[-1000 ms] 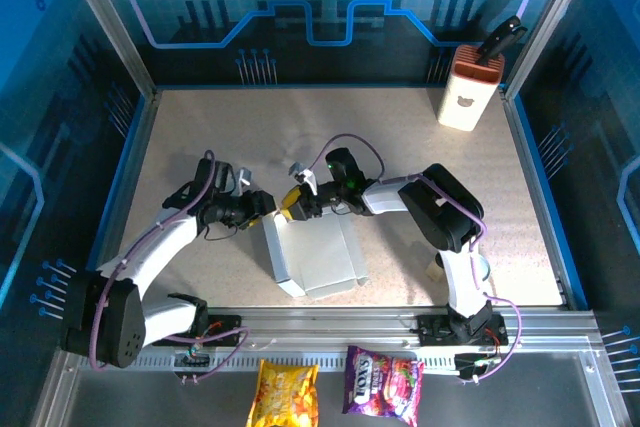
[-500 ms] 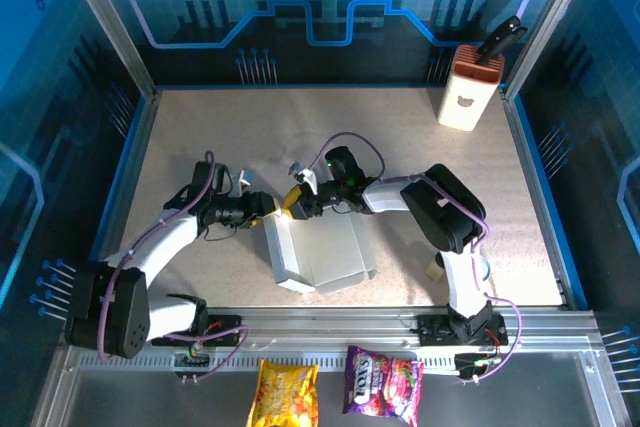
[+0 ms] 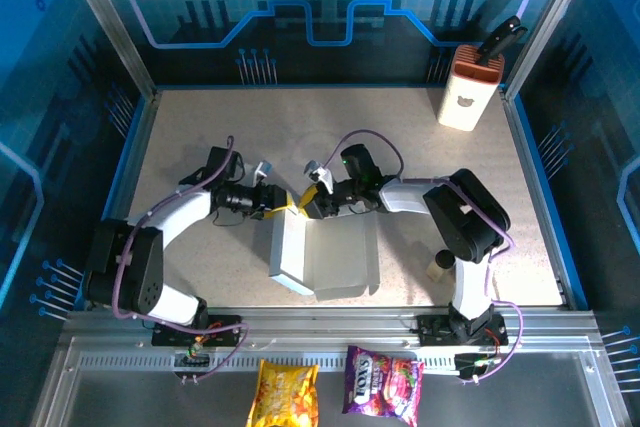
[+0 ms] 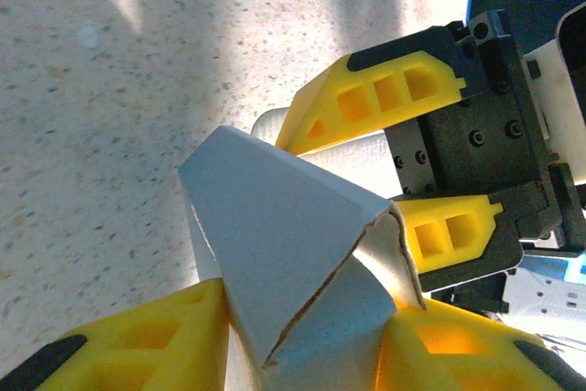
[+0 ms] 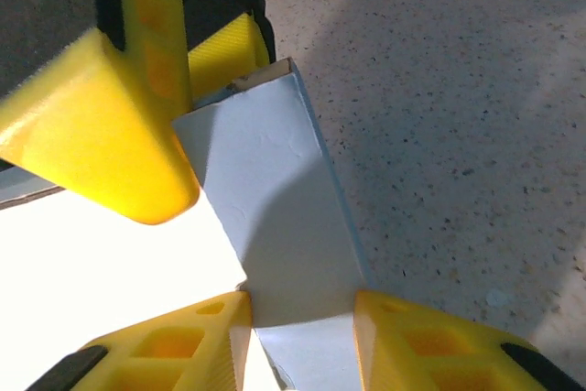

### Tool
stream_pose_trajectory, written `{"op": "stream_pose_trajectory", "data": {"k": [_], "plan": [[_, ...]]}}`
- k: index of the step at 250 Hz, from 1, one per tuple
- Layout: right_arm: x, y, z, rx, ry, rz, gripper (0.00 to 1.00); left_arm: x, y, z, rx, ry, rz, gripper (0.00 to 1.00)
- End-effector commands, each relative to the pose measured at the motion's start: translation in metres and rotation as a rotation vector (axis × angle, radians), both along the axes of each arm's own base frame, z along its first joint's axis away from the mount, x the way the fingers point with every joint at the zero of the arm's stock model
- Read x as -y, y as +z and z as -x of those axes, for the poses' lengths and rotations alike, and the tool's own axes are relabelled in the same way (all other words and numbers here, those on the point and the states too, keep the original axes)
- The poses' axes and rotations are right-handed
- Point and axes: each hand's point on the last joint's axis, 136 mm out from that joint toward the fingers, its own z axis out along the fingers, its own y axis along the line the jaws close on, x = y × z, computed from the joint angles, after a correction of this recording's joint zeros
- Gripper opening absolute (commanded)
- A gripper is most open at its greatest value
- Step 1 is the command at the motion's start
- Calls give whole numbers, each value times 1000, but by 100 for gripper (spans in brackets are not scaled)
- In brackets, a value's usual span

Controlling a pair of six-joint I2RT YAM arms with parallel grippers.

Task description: Fold the paper box

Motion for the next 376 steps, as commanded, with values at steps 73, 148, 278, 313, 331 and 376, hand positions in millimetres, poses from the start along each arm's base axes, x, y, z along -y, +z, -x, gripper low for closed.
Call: {"op": "stream_pose_trajectory", "data": {"k": [73, 148, 278, 313, 331, 376], "plan": [[28, -11, 21, -77, 4, 130, 35, 46, 23, -18, 118, -209, 114, 41], [44, -14, 16, -78, -89, 236, 38, 54, 20, -34, 142, -232, 108, 47], [48, -21, 6, -35, -159, 272, 21, 40, 51, -36, 203, -137, 1, 68], [49, -19, 3, -6, -183, 264, 10, 26, 65, -26, 219, -108, -82, 69], [49, -18, -1, 11, -209, 261, 6, 23, 71, -16, 226, -108, -99, 69], [50, -12, -19, 75, -342, 257, 0, 8, 74, 4, 233, -88, -192, 70]]}}
